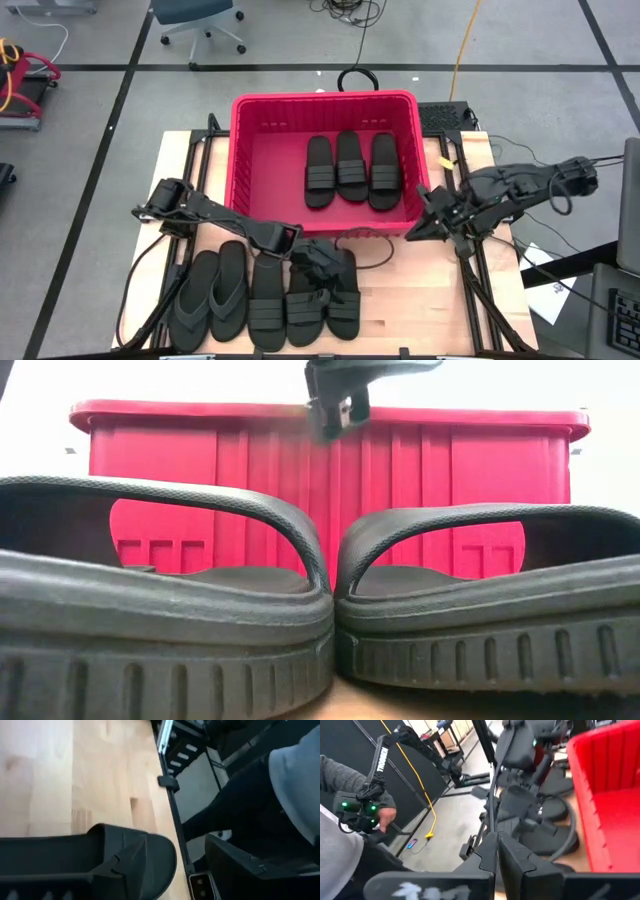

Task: Pick and place slides into bin
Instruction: Put the black slide into the red bin

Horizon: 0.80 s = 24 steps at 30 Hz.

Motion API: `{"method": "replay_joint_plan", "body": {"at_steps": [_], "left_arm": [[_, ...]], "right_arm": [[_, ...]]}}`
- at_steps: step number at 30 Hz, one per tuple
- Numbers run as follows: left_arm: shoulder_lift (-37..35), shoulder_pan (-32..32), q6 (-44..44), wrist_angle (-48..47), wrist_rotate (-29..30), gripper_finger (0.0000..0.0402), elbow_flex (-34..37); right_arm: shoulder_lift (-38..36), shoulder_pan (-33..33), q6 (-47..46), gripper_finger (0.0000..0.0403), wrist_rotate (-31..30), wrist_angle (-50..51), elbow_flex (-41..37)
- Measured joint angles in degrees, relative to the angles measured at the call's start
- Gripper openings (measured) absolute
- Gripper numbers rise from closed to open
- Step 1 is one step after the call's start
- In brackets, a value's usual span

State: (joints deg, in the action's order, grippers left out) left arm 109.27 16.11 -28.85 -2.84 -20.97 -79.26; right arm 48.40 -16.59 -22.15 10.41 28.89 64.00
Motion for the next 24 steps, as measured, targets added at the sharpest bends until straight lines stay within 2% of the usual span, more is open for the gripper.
{"method": "replay_joint_plan", "body": {"at_steps": [9, 14, 19, 24], "left_arm": [[5.82, -2.33, 2.02, -1.96, -3.96, 0.0205, 0.07], [7.79, -3.07, 1.95, -0.88, -9.46, 0.0205, 0.09], [8.01, -2.4, 3.35, -5.17, -4.91, 0.0205, 0.09], [7.98, -1.68, 6.23, -5.27, -3.91, 0.0205, 0.09]], "right_arm": [[0.9, -1.56, -1.0, 0.0009, -1.75, -5.07, -2.77], [0.54, -1.58, -1.92, 0.0009, -2.94, -5.2, -2.77], [0.39, -1.58, -2.25, 0.0009, -3.3, -5.16, -2.77], [0.39, -1.54, -2.17, 0.0009, -3.37, -5.14, -2.77]]}}
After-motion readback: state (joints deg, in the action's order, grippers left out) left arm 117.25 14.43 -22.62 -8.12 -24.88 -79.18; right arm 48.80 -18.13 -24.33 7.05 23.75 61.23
